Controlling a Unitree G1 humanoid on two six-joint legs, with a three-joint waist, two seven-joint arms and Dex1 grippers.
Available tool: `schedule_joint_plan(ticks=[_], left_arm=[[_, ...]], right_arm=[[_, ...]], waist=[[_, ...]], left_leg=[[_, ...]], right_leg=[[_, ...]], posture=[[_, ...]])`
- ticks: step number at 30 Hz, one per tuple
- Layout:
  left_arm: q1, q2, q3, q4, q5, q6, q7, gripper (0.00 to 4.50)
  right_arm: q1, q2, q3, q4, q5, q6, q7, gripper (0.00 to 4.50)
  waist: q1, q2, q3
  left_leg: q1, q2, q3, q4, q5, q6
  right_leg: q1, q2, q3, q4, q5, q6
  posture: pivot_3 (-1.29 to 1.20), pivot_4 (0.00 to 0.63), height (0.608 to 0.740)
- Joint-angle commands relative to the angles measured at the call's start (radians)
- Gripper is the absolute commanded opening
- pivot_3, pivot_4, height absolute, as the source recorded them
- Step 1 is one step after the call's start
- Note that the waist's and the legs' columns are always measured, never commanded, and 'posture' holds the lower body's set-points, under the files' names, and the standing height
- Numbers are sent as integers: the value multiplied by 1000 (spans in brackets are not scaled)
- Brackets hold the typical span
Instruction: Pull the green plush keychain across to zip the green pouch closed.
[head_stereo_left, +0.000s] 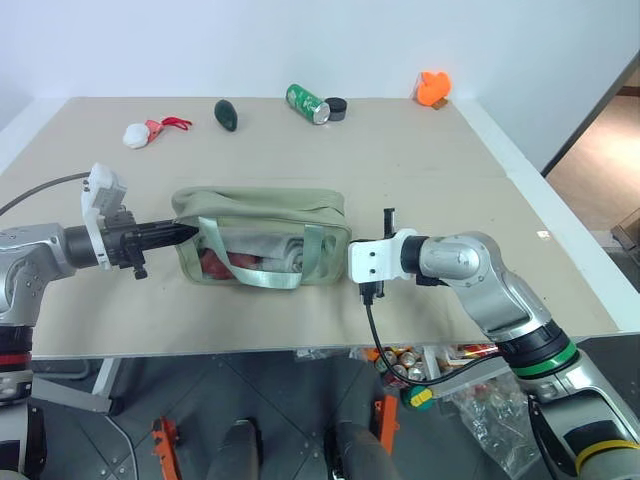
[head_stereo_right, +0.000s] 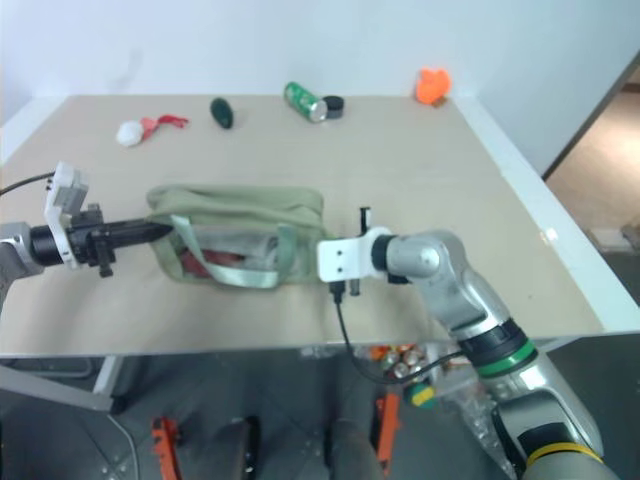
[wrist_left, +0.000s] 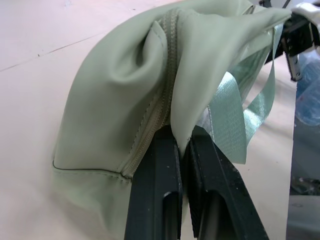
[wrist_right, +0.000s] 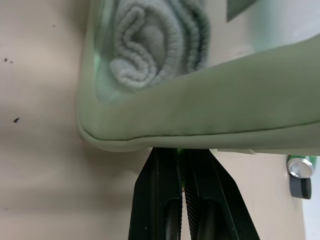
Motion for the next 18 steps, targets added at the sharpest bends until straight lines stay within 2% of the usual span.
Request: schedule_joint_plan(ticks=[1,5,7,8,13,15,17,18], left_arm=[[-4,7,7,-12,-6,24,12,0],[1,10,20,-14,-9,42,29,0],[1,8,26,-16,-10,43,38,0],[-1,6,31,-15,-13,47,46,761],[-4,10,53,-32,-41,74,46,2291],[0,14,68,-45,-52,79,52,3109],[7,18,84,-62,-59,83,65,3710],[15,22,99,-76,-70,86,68,3927]], right_arm=[[-18,0,8,25,-8,-42,15,25],[-66,12,-53,83,28,-22,-4,25],[-92,37,-111,92,99,56,-2,664],[-96,42,-135,88,136,90,15,926],[-97,35,-235,91,241,185,19,2526],[-84,21,-277,80,302,225,45,3325],[-73,0,-314,69,357,269,74,3987],[-59,-17,-336,56,397,311,101,4175]], waist=[[0,0,0],[0,0,0],[0,0,0],[0,0,0],[0,0,0],[0,0,0],[0,0,1],[0,0,1]], left_leg=[[0,0,0,0,0,0],[0,1,0,0,0,0],[0,1,0,0,0,0],[0,1,0,0,0,0],[-1,2,0,0,0,0],[-1,2,0,0,0,0],[-1,2,0,-1,0,0],[-1,2,0,-1,0,0]], right_leg=[[0,0,0,0,0,0],[0,1,0,0,0,-1],[0,1,0,0,1,-1],[0,1,0,0,1,-1],[0,2,0,0,1,0],[-1,2,0,0,0,0],[-1,2,0,0,1,0],[-1,2,0,0,1,0]], posture=[[0,150,740],[0,150,740],[0,150,740],[0,150,740],[0,150,740],[0,150,740],[0,150,740],[0,150,740]])
